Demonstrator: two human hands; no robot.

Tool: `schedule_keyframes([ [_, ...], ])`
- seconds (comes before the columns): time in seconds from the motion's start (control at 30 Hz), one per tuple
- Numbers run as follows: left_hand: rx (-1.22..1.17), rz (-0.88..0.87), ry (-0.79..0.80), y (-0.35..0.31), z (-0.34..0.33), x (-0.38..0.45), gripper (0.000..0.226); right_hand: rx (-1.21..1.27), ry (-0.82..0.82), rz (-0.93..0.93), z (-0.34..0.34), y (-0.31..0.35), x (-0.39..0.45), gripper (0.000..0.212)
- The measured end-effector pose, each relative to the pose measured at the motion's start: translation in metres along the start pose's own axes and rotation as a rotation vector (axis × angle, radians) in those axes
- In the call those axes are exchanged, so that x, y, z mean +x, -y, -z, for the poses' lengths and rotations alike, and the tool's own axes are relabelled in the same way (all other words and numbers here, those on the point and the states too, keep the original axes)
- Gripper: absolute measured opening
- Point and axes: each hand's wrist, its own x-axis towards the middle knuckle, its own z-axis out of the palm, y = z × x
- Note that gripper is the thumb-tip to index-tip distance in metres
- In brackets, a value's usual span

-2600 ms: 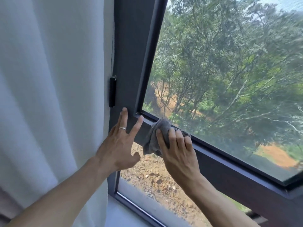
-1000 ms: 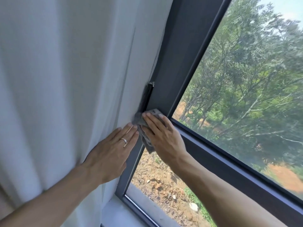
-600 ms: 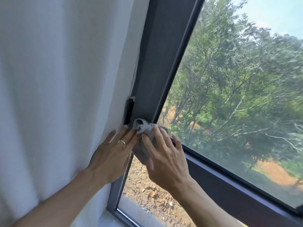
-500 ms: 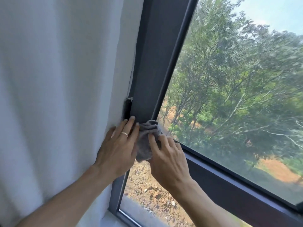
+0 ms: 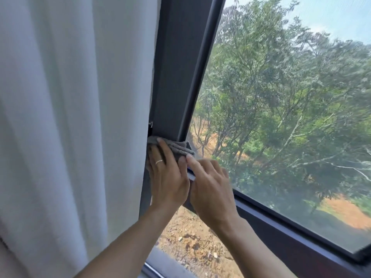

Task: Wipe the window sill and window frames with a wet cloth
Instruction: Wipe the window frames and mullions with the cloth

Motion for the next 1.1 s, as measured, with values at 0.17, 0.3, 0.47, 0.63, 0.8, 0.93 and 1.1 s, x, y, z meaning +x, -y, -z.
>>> schedule_keyframes([
  [0.17,0.079,-0.076,-0.089,0.012,-0.01,-0.002,0.071,-0.269,-0.248,0.154,0.022,-0.029,0.016,0.051],
  [0.3,-0.148,0.003,-0.002,0.011,-0.008,-0.02,0.07,-0.438,-0.093,0.119,0.018,-0.042,0.019,0.088],
  [0.47,-0.17,0.091,-0.208,-0.02,-0.002,-0.005,0.06,-0.551,-0.036,0.097,0.015,-0.047,0.018,0.098],
  [0.63,-0.167,0.055,-0.245,-0.007,-0.015,-0.002,0.075,-0.596,0.008,0.098,0.016,-0.049,0.018,0.101],
  [0.8,-0.142,-0.182,-0.247,0.002,0.003,0.019,0.096,-0.567,-0.002,0.114,0.015,-0.052,0.018,0.103],
  [0.93,-0.107,-0.148,-0.258,0.017,0.001,0.013,0.089,-0.572,-0.01,0.108,0.011,-0.053,0.018,0.103],
  [1.1,0.145,-0.302,-0.302,0.02,0.008,0.04,0.079,-0.596,-0.006,0.108,0.011,-0.054,0.018,0.101],
])
